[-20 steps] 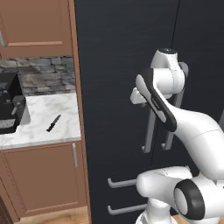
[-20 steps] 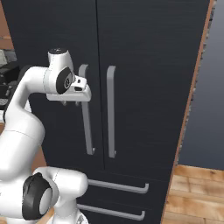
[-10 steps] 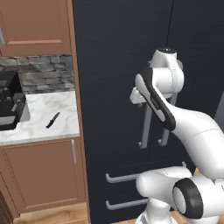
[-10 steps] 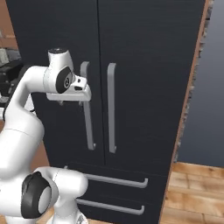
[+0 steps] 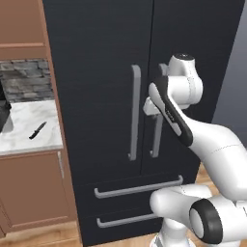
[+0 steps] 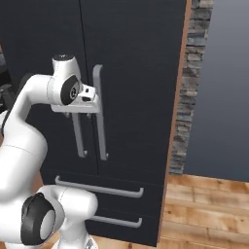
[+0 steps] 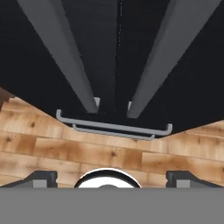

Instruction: Retrieve the butter from the fridge and place it on a plate on the dining table. Then retrieve the butter knife by the fridge and place it near the plate.

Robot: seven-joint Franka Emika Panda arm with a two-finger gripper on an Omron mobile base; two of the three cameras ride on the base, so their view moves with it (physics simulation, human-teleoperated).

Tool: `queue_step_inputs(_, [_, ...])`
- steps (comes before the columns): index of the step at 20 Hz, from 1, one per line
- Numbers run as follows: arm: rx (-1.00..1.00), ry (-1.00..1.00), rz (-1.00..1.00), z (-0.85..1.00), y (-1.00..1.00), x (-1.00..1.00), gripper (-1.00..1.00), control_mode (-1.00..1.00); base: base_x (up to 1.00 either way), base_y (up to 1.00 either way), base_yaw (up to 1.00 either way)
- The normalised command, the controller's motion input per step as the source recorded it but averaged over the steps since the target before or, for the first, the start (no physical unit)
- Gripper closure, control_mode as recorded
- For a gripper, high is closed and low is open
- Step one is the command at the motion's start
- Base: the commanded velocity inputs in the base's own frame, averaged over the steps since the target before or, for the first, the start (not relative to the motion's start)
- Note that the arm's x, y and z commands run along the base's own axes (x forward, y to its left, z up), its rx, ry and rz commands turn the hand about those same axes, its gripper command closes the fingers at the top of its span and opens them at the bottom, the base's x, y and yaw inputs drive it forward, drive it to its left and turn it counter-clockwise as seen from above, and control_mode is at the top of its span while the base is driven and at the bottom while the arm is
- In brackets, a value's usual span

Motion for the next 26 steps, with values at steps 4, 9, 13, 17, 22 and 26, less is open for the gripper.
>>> queue_step_inputs(4, [0.00, 0.00, 0.00, 0.00, 0.00, 0.00, -1.00, 1.00, -0.01, -0.38, 0.00])
queue_step_inputs(9, [0.00, 0.00, 0.00, 0.00, 0.00, 0.00, -1.00, 1.00, -0.27, 0.24, -0.04])
queue_step_inputs(13, [0.00, 0.00, 0.00, 0.00, 0.00, 0.00, -1.00, 1.00, -0.15, 0.47, -0.07])
queue_step_inputs(17, [0.00, 0.00, 0.00, 0.00, 0.00, 0.00, -1.00, 1.00, -0.22, 0.07, -0.04])
queue_step_inputs(22, [0.00, 0.00, 0.00, 0.00, 0.00, 0.00, -1.00, 1.00, -0.40, 0.00, 0.00])
queue_step_inputs(26, [0.00, 0.00, 0.00, -0.25, 0.00, -0.27, -1.00, -1.00, -0.10, 0.00, 0.00])
